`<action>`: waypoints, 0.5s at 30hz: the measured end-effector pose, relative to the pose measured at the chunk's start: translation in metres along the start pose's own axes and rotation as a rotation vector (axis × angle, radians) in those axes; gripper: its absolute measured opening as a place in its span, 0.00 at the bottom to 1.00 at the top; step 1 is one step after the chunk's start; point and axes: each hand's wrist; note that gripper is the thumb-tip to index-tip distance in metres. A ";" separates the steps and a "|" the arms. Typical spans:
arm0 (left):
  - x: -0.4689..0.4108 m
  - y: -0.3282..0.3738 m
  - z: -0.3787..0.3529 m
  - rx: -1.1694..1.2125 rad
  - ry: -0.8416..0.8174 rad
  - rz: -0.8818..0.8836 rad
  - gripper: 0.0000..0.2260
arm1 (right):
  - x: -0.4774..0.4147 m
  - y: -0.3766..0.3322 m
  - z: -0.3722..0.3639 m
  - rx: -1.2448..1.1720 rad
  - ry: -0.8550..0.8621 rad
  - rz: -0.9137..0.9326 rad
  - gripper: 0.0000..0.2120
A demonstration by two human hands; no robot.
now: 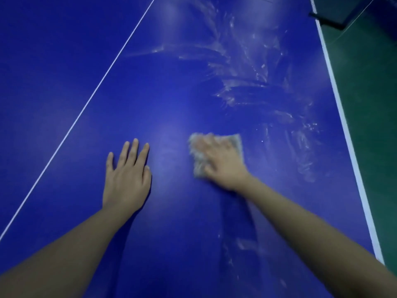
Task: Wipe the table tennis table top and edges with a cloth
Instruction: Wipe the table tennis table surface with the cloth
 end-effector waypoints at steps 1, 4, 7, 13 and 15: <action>-0.001 0.000 0.001 -0.002 0.004 0.004 0.23 | -0.018 0.032 0.010 0.042 0.054 -0.158 0.29; -0.001 0.002 0.003 -0.013 -0.008 0.010 0.27 | -0.049 0.119 0.029 0.067 0.151 -0.678 0.24; -0.001 0.002 0.004 -0.019 -0.016 0.014 0.28 | -0.075 0.111 0.019 0.019 0.238 -0.964 0.26; -0.003 -0.001 0.005 -0.007 -0.025 0.022 0.27 | -0.113 -0.051 -0.045 -0.104 0.202 -0.417 0.30; -0.004 -0.001 0.005 -0.003 -0.024 0.018 0.27 | -0.114 -0.043 -0.037 -0.150 0.148 -0.333 0.30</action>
Point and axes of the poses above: each hand's wrist, its own x-axis away from the middle knuckle, its own z-axis out of the back of the hand, y = z × x, and after that the axes turned 6 degrees about -x, right-handed
